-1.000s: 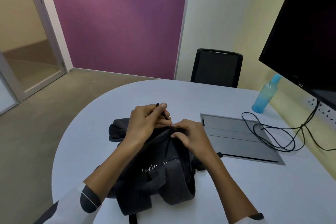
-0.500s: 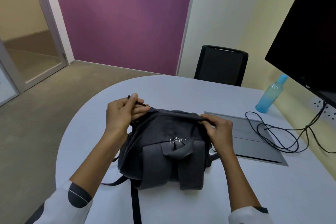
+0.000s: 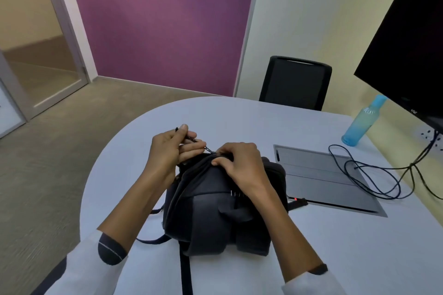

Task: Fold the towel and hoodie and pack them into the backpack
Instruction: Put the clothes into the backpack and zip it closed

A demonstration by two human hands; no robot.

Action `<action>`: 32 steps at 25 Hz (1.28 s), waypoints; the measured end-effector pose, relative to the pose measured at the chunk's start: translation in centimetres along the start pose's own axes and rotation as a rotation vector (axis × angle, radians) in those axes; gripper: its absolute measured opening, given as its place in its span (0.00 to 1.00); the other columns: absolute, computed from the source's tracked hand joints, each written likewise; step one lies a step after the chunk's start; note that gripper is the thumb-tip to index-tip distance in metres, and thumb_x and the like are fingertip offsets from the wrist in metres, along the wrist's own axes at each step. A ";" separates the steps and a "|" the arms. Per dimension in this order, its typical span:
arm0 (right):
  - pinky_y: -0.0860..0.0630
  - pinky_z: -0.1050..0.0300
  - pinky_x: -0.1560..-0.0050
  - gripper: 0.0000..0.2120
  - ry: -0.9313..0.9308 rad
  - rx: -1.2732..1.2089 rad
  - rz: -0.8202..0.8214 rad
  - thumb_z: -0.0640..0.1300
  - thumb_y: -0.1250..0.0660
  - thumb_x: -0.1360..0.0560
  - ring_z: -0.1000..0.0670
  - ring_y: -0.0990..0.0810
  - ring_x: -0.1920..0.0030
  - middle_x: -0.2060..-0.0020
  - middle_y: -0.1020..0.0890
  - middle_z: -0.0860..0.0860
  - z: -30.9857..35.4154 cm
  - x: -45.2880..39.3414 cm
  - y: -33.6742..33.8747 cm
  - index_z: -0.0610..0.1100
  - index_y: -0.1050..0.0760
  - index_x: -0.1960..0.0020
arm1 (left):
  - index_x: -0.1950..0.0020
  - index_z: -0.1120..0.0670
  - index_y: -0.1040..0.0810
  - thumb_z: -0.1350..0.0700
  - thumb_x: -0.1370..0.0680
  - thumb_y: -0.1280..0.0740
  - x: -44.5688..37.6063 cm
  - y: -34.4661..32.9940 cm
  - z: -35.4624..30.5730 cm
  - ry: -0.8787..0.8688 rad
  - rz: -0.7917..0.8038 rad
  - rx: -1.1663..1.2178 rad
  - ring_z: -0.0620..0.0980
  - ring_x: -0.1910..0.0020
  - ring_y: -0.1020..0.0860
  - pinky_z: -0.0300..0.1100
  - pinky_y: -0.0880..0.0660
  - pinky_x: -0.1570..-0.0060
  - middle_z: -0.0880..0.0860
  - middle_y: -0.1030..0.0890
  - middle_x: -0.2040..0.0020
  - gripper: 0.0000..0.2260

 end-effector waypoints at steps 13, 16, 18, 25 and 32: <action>0.24 0.58 0.46 0.04 -0.295 -0.024 -0.215 0.42 0.25 0.32 0.56 0.18 0.56 0.62 0.15 0.56 -10.1 4.1 6.1 0.50 0.16 0.60 | 0.54 0.66 0.24 0.56 0.19 0.39 -2.9 2.9 4.7 0.280 -0.021 0.104 0.54 0.58 0.17 0.40 0.19 0.64 0.62 0.18 0.59 0.13; 0.26 0.59 0.42 0.08 -0.395 0.038 -0.129 0.38 0.26 0.31 0.52 0.19 0.50 0.59 0.15 0.53 -10.2 4.4 6.7 0.51 0.16 0.58 | 0.54 0.66 0.23 0.55 0.19 0.39 -1.5 1.0 4.5 0.209 0.107 -0.004 0.52 0.61 0.16 0.40 0.19 0.60 0.60 0.17 0.63 0.14; 0.31 0.66 0.39 0.14 -0.283 0.068 -0.035 0.33 0.33 0.29 0.54 0.21 0.45 0.52 0.16 0.53 -7.6 4.1 5.6 0.48 0.17 0.50 | 0.54 0.65 0.22 0.54 0.19 0.39 -1.2 0.6 4.8 0.194 0.128 -0.013 0.52 0.61 0.16 0.39 0.19 0.60 0.59 0.17 0.63 0.14; 0.29 0.52 0.40 0.16 -0.062 0.294 0.276 0.47 0.33 0.24 0.45 0.25 0.40 0.43 0.20 0.49 -2.3 1.5 -3.0 0.48 0.24 0.37 | 0.53 0.66 0.23 0.54 0.19 0.39 -1.9 1.2 5.5 0.233 0.107 0.040 0.52 0.59 0.16 0.38 0.20 0.62 0.60 0.17 0.61 0.15; 0.26 0.51 0.41 0.10 -0.135 0.228 0.079 0.43 0.36 0.22 0.45 0.19 0.47 0.52 0.15 0.50 -3.7 2.7 -3.6 0.48 0.19 0.44 | 0.56 0.66 0.23 0.57 0.19 0.38 -2.4 4.6 9.7 0.352 -0.054 0.205 0.52 0.61 0.16 0.44 0.18 0.57 0.58 0.17 0.67 0.13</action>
Point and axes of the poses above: each hand's wrist, its own x-axis away from the middle knuckle, its own y-axis out of the back of the hand, z = x × y, the point moved 2 cm from there along -x, towards the middle knuckle
